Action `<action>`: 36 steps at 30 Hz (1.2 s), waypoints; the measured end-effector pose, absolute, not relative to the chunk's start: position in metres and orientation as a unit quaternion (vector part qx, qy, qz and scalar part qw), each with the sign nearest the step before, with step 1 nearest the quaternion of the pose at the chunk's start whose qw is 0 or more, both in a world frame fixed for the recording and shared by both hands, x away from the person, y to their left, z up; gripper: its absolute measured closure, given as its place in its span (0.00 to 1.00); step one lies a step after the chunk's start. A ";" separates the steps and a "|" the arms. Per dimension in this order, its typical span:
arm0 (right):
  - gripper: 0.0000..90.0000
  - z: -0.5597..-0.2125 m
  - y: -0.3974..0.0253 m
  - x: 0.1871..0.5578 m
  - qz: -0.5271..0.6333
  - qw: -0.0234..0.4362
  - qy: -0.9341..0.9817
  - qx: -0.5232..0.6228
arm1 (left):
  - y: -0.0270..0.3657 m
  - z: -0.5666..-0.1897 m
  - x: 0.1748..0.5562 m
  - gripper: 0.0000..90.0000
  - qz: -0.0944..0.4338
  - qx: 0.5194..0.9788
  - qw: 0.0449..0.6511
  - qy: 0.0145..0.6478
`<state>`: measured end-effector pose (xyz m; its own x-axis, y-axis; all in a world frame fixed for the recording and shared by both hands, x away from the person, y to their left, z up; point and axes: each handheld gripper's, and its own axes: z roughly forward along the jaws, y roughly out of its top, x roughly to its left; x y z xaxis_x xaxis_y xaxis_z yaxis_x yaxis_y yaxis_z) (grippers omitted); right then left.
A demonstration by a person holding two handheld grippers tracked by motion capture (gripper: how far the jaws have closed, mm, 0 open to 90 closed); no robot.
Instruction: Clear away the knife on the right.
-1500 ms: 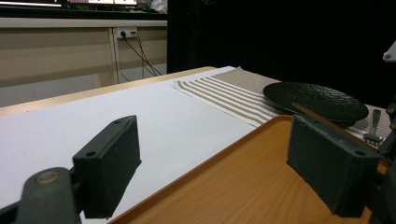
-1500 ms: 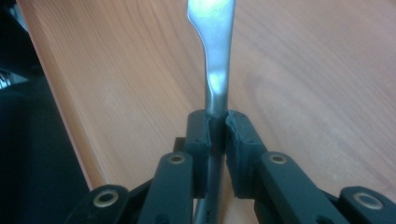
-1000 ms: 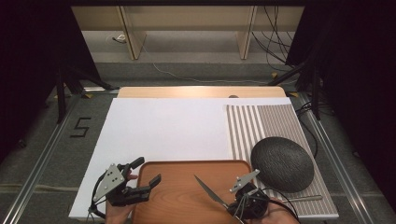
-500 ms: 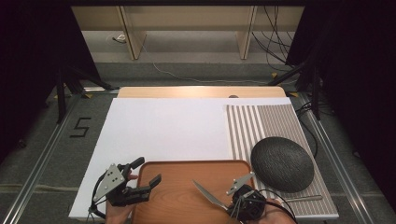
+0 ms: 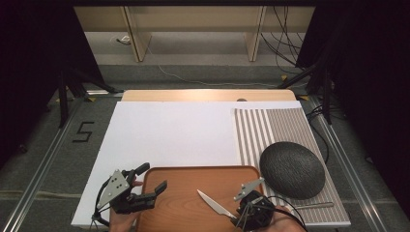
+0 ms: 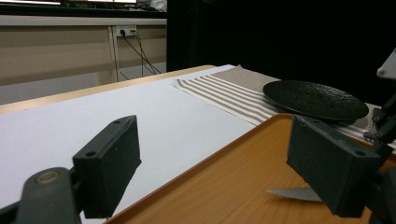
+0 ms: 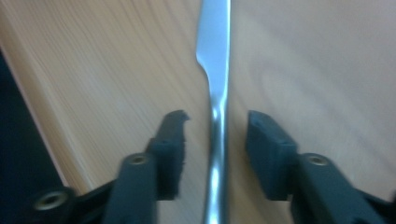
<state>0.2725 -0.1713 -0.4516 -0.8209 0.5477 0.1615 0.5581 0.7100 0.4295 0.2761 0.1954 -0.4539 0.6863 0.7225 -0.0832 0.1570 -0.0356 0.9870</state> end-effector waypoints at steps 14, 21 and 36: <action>0.83 -0.455 -0.151 0.261 -0.290 -0.029 -0.927 -0.235 | 0.194 -0.454 0.276 0.19 0.229 0.681 0.616 0.322; 1.00 -0.459 -0.145 0.258 -0.266 -0.047 -0.938 -0.218 | 0.194 -0.454 0.276 0.19 0.229 0.681 0.616 0.322; 1.00 -0.464 -0.143 0.258 -0.227 -0.082 -0.947 -0.214 | 0.195 -0.454 0.276 0.19 0.229 0.681 0.616 0.323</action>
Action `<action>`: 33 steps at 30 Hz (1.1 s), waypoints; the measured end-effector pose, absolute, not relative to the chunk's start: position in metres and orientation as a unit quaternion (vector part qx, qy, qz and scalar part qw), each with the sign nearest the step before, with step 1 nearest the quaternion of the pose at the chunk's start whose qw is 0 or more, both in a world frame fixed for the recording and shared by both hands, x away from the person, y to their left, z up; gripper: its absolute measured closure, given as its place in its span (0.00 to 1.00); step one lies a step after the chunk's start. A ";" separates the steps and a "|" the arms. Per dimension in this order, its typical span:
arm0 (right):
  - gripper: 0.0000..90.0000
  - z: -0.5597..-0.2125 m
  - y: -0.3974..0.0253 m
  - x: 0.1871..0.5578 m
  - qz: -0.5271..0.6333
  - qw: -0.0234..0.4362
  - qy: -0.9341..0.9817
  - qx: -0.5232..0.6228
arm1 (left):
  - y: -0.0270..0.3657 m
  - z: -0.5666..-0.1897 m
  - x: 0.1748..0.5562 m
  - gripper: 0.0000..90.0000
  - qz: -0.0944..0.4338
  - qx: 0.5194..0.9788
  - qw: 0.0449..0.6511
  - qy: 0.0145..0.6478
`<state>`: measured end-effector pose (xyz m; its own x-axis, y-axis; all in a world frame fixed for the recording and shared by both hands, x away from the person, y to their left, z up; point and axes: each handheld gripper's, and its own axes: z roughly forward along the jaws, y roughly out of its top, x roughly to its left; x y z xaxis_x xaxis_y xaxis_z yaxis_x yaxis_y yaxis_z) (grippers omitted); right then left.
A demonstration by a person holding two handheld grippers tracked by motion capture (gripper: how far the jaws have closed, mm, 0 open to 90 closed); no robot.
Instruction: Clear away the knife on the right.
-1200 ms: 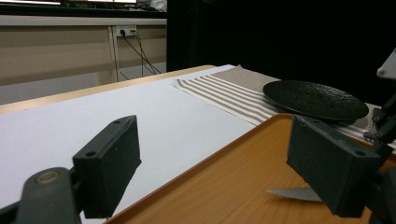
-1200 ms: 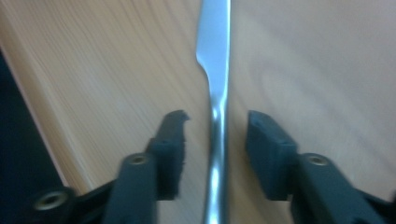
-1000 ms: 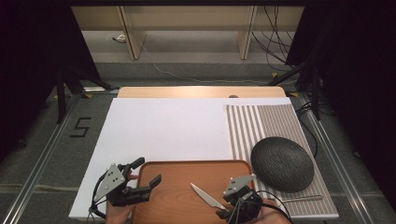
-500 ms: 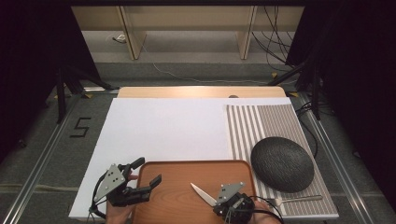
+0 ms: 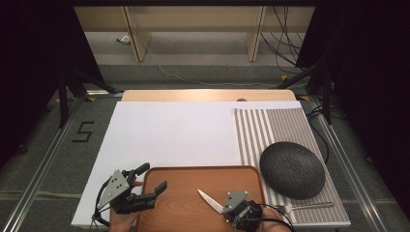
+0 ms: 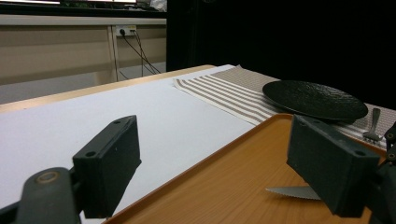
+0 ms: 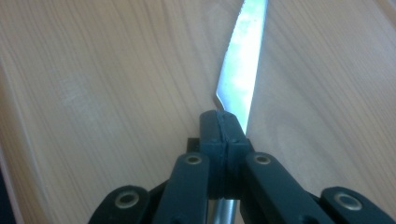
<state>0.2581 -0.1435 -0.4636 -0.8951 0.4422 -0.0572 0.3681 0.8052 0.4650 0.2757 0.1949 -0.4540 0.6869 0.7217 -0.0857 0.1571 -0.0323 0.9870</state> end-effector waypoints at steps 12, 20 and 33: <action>1.00 -0.463 -0.152 0.264 0.216 0.090 0.944 0.232 | 0.196 -0.454 0.276 0.19 0.229 0.680 0.617 0.323; 1.00 -0.462 -0.158 0.267 0.204 0.094 0.944 0.241 | 0.195 -0.454 0.276 0.19 0.229 0.681 0.616 0.323; 1.00 -0.460 -0.173 0.271 0.195 0.105 0.939 0.264 | 0.195 -0.454 0.275 0.19 0.229 0.680 0.617 0.323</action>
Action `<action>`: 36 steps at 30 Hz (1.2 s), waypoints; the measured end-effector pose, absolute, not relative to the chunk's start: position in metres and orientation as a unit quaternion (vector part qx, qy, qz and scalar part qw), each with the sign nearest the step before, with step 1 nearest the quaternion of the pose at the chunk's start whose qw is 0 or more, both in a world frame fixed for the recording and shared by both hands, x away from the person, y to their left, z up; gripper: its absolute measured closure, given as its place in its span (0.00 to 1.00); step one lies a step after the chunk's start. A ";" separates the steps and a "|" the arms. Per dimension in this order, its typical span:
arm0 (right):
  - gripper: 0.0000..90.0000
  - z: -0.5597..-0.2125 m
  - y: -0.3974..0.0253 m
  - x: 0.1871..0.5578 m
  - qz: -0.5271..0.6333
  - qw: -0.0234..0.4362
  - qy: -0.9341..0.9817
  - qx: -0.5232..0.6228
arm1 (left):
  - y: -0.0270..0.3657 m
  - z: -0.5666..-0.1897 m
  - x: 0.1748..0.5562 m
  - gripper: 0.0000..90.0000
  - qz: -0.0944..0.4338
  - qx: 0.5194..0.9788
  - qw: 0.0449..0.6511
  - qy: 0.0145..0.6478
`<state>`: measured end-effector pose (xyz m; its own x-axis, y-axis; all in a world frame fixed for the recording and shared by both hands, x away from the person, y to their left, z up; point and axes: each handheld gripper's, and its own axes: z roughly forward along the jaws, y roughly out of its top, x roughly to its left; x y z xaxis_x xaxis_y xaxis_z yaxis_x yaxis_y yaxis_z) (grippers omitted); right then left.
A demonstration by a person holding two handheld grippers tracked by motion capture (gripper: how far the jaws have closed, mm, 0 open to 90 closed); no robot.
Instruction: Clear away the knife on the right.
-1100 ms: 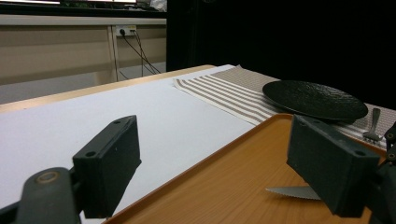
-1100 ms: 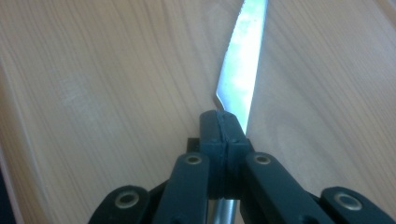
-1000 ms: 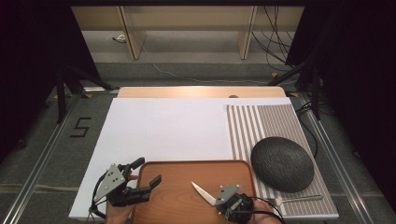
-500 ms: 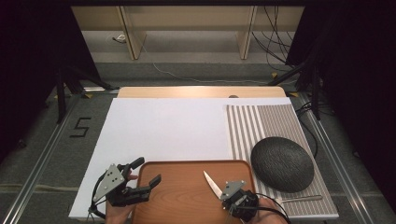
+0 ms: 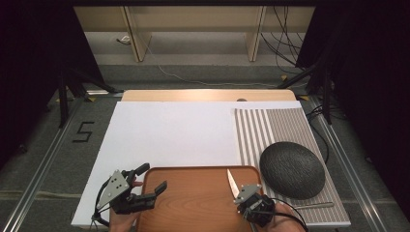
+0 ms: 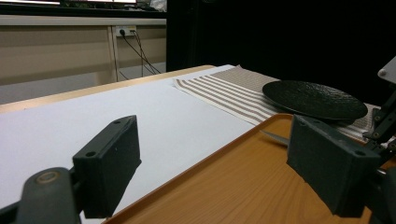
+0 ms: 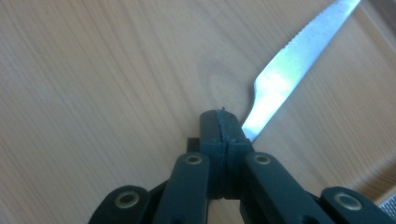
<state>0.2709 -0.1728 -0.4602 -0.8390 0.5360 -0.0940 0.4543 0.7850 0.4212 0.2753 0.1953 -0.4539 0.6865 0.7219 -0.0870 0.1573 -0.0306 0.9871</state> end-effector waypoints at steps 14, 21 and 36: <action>1.00 -0.460 -0.182 0.271 0.169 0.098 0.943 0.271 | 0.196 -0.454 0.275 0.19 0.230 0.680 0.617 0.323; 1.00 -0.460 -0.189 0.270 0.169 0.097 0.941 0.277 | 0.196 -0.453 0.275 0.19 0.230 0.680 0.617 0.323; 1.00 -0.458 -0.204 0.268 0.173 0.094 0.936 0.291 | 0.197 -0.453 0.275 0.19 0.231 0.679 0.617 0.324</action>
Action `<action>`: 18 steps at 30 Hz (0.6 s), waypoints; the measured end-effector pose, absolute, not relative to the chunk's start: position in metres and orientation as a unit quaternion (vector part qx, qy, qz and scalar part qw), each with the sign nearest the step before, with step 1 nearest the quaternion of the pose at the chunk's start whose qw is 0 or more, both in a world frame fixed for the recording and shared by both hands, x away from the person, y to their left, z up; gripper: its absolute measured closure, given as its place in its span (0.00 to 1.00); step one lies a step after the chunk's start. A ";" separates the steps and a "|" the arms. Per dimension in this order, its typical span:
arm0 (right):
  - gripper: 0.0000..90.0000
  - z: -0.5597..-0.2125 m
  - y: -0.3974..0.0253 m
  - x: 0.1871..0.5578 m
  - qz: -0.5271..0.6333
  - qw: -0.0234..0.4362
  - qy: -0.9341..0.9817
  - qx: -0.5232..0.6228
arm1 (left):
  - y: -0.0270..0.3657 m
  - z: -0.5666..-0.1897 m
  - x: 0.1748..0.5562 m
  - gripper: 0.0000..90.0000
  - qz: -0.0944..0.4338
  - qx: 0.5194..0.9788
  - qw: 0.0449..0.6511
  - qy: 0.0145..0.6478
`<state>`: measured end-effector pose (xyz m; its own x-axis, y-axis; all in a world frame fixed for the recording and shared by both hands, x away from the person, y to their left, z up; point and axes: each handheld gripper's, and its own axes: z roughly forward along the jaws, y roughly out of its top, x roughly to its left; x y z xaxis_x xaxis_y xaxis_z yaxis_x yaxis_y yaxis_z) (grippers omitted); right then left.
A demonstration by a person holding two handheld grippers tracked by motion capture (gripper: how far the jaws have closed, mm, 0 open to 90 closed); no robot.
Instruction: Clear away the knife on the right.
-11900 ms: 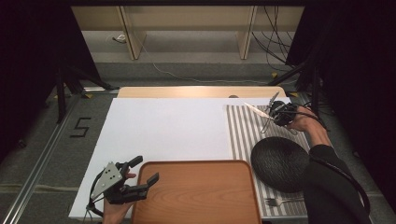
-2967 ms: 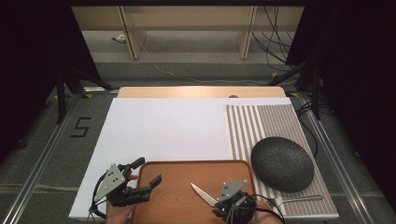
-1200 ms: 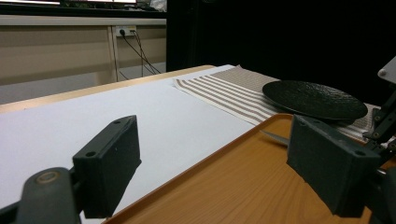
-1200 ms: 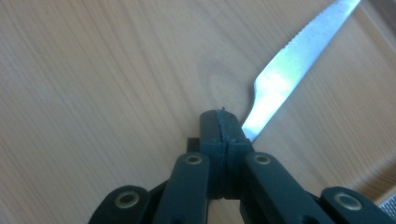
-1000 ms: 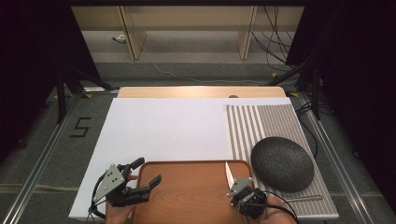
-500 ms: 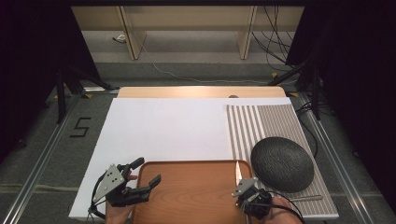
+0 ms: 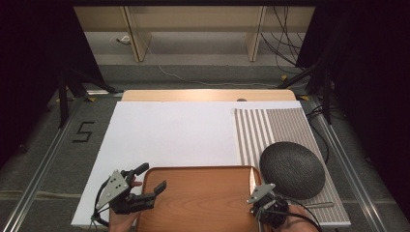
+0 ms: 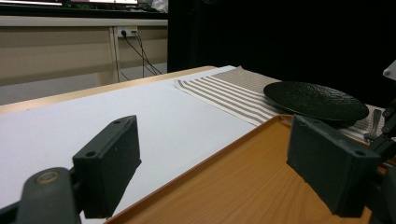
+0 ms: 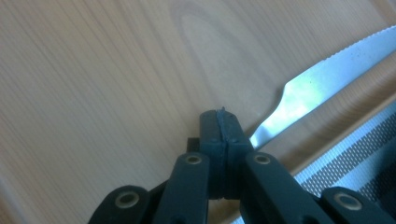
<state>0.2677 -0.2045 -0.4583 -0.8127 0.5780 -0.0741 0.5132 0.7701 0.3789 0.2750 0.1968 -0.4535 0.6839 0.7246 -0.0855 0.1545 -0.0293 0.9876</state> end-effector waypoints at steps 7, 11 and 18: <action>1.00 -0.458 -0.214 0.267 0.177 0.089 0.934 0.297 | 0.197 -0.454 0.275 0.19 0.231 0.679 0.617 0.324; 1.00 -0.456 -0.217 0.267 0.184 0.098 0.931 0.300 | 0.197 -0.454 0.275 0.19 0.230 0.680 0.617 0.324; 0.80 -0.447 -0.225 0.269 0.241 0.097 0.913 0.314 | 0.196 -0.454 0.275 0.19 0.230 0.680 0.617 0.323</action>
<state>0.2689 -0.2249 -0.4468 -0.7835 0.6208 -0.0261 0.5271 0.6863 0.5012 0.2753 0.1964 -0.4539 0.6851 0.7234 -0.0856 0.1552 -0.0301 0.9874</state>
